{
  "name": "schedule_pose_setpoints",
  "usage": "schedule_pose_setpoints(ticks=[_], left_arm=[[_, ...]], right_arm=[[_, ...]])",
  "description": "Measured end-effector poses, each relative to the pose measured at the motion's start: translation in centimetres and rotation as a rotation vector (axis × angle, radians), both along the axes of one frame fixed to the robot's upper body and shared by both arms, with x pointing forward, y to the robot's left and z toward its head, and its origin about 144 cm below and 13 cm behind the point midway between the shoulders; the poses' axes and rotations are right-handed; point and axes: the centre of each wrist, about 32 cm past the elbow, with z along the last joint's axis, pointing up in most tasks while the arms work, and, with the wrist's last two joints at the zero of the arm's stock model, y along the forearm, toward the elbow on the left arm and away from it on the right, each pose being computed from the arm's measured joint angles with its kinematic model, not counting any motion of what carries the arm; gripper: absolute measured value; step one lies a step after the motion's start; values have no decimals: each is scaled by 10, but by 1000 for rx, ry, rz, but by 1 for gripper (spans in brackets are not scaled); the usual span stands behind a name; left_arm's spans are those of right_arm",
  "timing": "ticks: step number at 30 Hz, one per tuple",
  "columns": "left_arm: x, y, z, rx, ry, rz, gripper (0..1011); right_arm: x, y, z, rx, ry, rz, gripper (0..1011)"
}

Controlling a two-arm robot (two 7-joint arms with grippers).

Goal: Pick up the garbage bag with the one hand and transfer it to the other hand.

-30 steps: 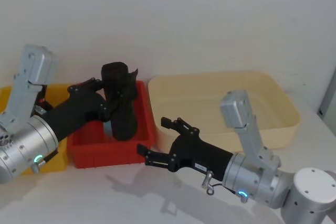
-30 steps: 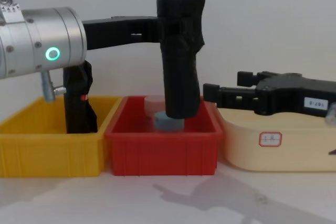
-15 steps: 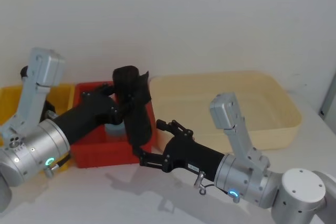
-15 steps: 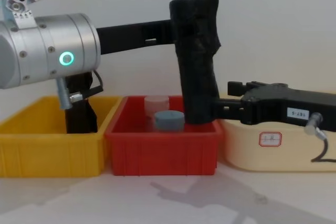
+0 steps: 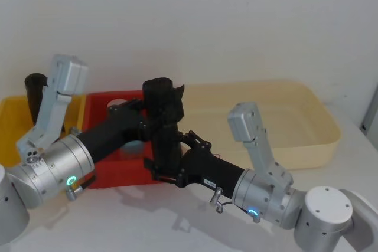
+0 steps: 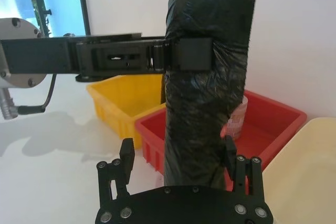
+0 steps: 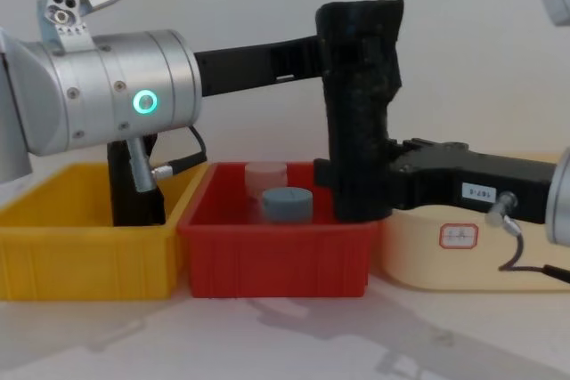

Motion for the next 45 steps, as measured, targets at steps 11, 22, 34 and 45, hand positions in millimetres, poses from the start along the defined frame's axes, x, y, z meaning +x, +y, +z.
schedule_pose_setpoints(ticks=[11, 22, 34, 45], left_arm=[[3, -8, -3, 0, 37, -32, 472], [4, -11, -4, 8, 53, -45, 472], [5, -13, -5, 10, 61, -54, 575], [5, -13, -5, 11, 64, -54, 903]], right_arm=[[12, 3, -3, 3, -7, -23, 1001], [19, 3, -5, 2, -8, -42, 842], [23, 3, -6, 2, -8, -52, 529], [22, 3, -3, 16, -14, -55, 514]])
